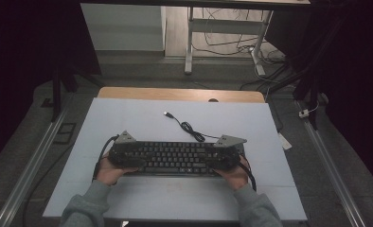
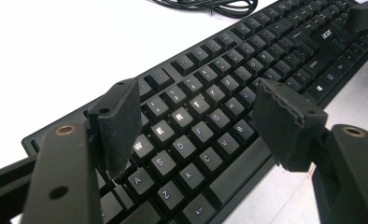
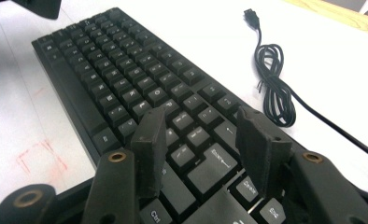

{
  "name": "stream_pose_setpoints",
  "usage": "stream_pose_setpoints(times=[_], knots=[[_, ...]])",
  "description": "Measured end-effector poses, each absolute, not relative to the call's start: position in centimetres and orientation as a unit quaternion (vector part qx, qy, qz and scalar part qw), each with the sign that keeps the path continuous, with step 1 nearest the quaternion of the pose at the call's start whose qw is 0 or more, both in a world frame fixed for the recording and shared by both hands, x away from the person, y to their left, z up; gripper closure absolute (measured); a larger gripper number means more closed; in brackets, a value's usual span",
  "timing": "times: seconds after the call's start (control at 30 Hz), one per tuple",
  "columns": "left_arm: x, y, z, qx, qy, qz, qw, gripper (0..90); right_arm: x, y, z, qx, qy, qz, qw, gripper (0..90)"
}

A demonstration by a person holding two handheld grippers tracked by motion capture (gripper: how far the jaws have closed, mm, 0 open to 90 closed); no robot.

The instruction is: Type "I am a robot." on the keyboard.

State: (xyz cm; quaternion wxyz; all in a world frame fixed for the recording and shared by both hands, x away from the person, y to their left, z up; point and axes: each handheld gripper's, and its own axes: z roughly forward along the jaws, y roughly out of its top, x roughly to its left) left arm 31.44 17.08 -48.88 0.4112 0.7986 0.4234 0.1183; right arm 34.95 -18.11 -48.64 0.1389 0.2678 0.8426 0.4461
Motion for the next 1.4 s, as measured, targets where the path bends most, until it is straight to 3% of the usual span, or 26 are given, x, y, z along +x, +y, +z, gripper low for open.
stream_pose_setpoints(times=[0.27, 0.57, 1.4], knots=[[31.5, 17.0, -48.9, 0.8, 0.423, 0.117, 0.409, 31.4, 35.3, -17.2, -48.4, 0.268, 0.84, 0.454, 0.128, 61.5], [31.5, 16.9, -49.0, 0.802, 0.42, 0.116, 0.409, 30.8, 36.1, -15.4, -48.6, 0.255, 0.85, 0.448, 0.106, 88.6], [31.6, 16.5, -49.1, 0.807, 0.415, 0.113, 0.405, 30.6, 37.6, -10.9, -50.3, 0.242, 0.874, 0.412, 0.094, 89.4]])
